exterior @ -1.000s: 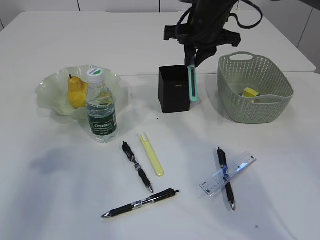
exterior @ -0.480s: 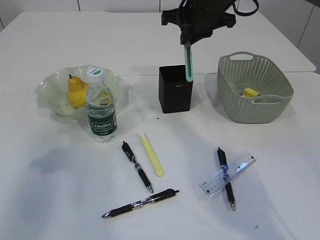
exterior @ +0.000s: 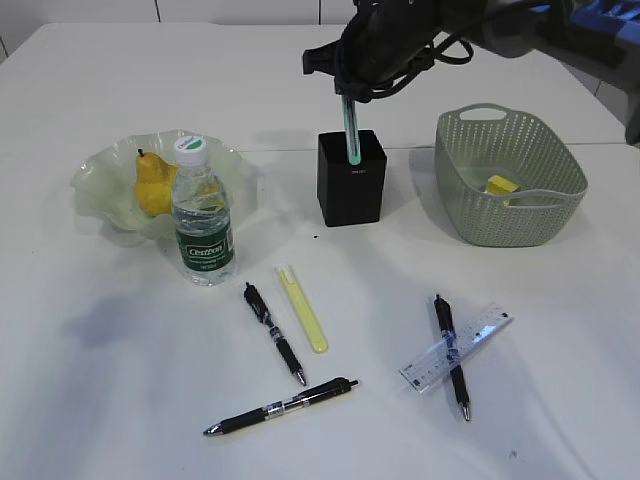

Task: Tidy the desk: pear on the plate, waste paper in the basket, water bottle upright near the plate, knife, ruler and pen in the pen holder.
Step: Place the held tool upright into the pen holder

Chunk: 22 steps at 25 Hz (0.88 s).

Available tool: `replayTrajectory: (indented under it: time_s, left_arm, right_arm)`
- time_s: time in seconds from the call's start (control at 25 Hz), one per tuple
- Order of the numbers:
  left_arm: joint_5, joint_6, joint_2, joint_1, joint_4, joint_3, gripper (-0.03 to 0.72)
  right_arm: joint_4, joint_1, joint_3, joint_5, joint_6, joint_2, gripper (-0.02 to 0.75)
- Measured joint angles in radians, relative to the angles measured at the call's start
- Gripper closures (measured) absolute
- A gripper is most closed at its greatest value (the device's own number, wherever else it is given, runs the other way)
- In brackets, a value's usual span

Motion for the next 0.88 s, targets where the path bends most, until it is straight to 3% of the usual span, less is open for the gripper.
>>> replayTrajectory:
  time_s: [0.88]
  left_arm:
    - [-0.006,0.0,0.0,0.0,-0.002,0.0,0.24]
  right_arm:
    - [-0.009,0.0,0.0,-0.158,-0.03,0.06,0.604]
